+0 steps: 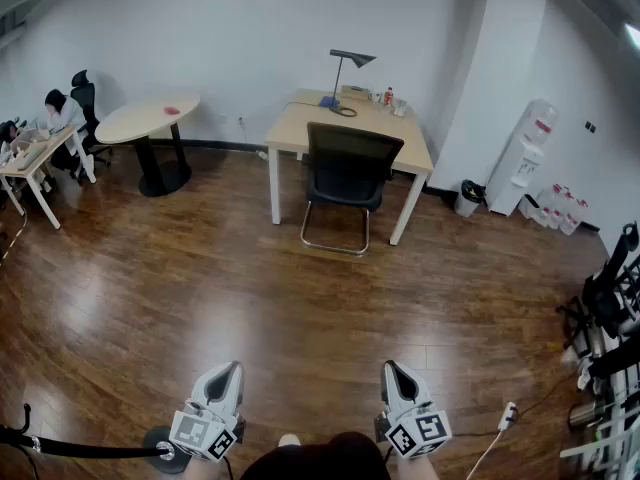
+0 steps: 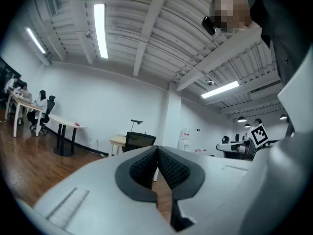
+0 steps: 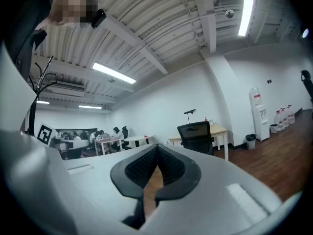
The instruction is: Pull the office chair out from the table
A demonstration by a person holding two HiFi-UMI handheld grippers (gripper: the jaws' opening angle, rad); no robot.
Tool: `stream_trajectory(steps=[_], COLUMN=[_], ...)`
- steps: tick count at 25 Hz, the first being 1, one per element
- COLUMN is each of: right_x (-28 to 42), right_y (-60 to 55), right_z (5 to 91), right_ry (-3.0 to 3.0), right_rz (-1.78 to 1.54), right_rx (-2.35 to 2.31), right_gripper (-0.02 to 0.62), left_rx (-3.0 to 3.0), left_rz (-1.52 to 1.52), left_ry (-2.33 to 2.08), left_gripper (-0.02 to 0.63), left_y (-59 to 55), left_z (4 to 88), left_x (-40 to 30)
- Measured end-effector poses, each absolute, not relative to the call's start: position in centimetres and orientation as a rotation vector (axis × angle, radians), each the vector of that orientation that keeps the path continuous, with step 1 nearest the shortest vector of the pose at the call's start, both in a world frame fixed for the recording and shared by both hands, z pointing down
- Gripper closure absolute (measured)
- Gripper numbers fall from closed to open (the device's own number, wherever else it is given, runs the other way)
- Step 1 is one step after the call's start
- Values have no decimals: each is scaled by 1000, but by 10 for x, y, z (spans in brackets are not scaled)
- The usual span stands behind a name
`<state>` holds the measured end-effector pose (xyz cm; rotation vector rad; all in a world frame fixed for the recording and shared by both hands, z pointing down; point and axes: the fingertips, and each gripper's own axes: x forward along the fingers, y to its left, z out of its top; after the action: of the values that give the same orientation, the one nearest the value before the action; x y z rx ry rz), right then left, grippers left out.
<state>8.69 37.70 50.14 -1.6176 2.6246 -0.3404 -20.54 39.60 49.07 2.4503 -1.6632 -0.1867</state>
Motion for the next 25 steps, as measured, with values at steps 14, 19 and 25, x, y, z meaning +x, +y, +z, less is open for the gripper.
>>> stream_trajectory(steps=[14,19,25], right_x=[95,118,165], right_y=[279,232,187], right_z=[510,502,498], right_ry=[2664,2663,2587], right_rz=[-315,-259,-269], right_rx=[-1571,-1578,-1650], right_gripper=[581,581,581], left_rx=[2431,2503,2548], left_rz=[-229,-285,-221], left_ry=[-1726,-1672,-1625], left_gripper=[604,604,604], left_y=[312,255,195], left_z=[489,472,468], left_x=[-204,-173,-134])
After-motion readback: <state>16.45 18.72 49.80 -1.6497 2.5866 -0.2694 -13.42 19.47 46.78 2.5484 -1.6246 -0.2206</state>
